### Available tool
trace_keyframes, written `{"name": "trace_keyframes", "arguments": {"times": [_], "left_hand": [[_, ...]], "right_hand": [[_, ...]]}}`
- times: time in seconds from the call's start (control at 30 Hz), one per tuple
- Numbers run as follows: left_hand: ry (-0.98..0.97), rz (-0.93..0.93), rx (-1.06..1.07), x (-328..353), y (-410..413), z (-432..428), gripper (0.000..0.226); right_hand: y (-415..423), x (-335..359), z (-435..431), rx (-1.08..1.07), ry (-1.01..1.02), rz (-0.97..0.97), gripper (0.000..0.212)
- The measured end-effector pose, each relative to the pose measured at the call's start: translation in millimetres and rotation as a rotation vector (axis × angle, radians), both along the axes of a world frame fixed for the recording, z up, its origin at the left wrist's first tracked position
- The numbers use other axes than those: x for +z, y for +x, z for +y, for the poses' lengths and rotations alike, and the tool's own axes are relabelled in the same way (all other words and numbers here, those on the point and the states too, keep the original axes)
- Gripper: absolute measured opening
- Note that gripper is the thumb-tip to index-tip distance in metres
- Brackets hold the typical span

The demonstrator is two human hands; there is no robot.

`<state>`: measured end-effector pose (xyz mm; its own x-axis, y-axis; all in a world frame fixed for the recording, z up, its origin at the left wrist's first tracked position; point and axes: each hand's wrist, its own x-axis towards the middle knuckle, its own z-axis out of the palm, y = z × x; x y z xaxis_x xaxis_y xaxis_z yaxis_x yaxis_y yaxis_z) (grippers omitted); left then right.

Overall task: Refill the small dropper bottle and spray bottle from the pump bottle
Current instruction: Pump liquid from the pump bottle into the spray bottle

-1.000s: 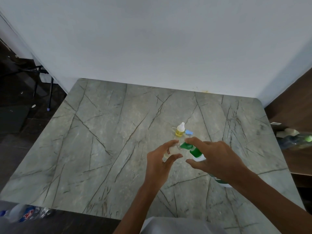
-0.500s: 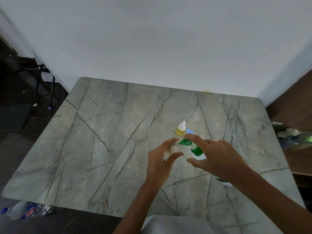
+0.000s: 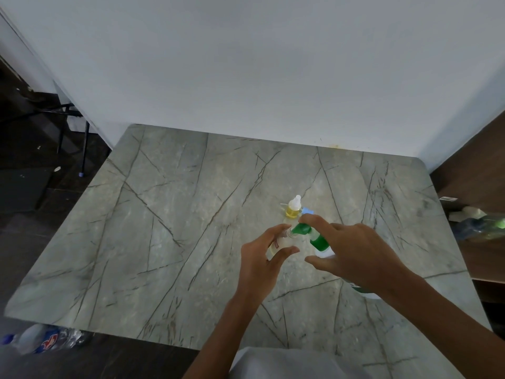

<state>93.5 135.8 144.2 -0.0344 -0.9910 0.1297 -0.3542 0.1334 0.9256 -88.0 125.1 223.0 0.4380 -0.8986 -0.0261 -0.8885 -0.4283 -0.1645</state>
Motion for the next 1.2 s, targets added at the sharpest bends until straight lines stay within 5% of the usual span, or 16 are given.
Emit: {"name": "trace_keyframes", "arguments": {"times": [0.57, 0.87, 1.2], "left_hand": [[-0.003, 0.035, -0.007, 1.6, 0.5, 2.3, 0.041], [-0.016, 0.074, 0.013, 2.3, 2.0, -0.9, 0.039], [-0.039, 0.028, 0.005, 0.6, 1.2, -1.2, 0.04]], "right_hand": [[5.7, -4.7, 4.1, 0.034, -0.174, -0.156, 0.066], [6.5, 3.4, 5.0, -0.019, -0.058, -0.058, 0.082], [5.8, 3.0, 2.5, -0.005, -0.057, -0.069, 0.065]]}}
